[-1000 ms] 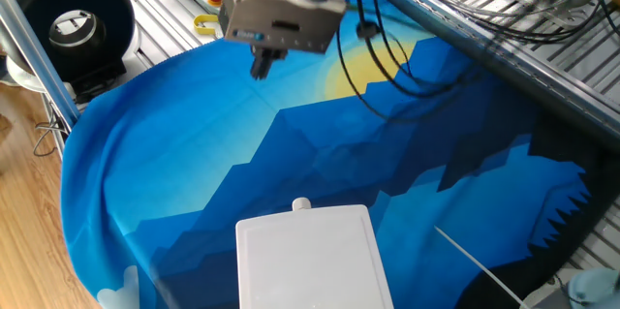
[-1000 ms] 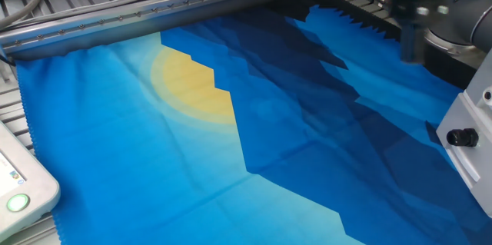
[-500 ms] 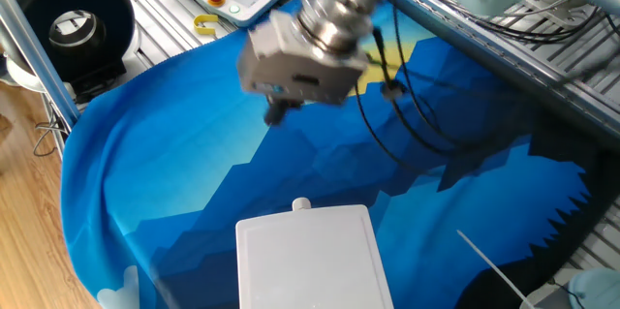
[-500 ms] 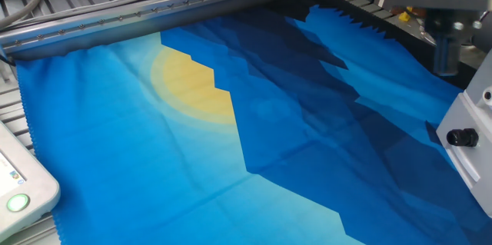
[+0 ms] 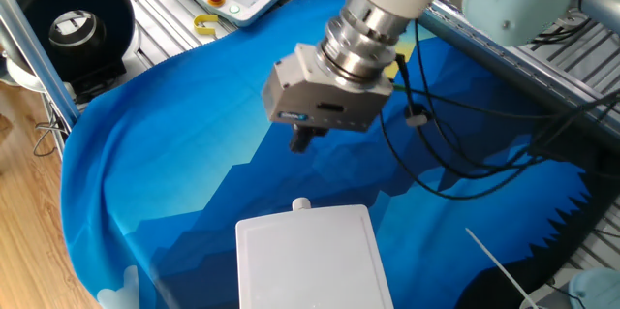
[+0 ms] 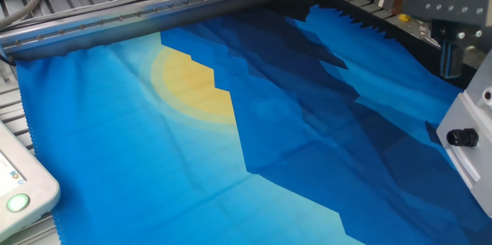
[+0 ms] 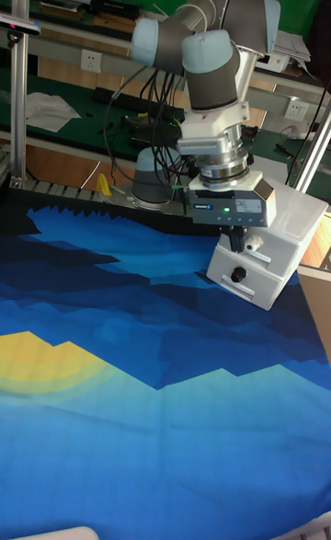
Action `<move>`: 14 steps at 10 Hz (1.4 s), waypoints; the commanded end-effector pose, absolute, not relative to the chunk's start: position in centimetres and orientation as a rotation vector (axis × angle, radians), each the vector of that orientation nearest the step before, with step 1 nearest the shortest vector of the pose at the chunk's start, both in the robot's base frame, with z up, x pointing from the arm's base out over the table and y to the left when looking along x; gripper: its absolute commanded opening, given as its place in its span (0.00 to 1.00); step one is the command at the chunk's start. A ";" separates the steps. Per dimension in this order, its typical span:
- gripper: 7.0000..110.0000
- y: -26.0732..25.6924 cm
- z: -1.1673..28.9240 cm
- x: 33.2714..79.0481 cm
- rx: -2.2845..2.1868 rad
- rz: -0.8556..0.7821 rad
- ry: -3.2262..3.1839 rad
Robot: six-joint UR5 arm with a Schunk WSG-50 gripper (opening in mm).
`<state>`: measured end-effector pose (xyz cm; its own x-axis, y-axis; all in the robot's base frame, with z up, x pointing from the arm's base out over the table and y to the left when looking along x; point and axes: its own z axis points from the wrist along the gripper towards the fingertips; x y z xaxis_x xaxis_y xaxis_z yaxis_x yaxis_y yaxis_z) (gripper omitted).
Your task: Grasp the handle and open the drawer
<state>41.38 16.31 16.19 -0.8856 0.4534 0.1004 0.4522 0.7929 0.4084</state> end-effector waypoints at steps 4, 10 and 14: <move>0.00 18.9 15.4 43.7 0.813 0.825 2.900; 0.00 20.7 15.3 44.6 0.858 0.813 2.877; 0.00 21.4 14.9 42.2 0.887 0.818 2.898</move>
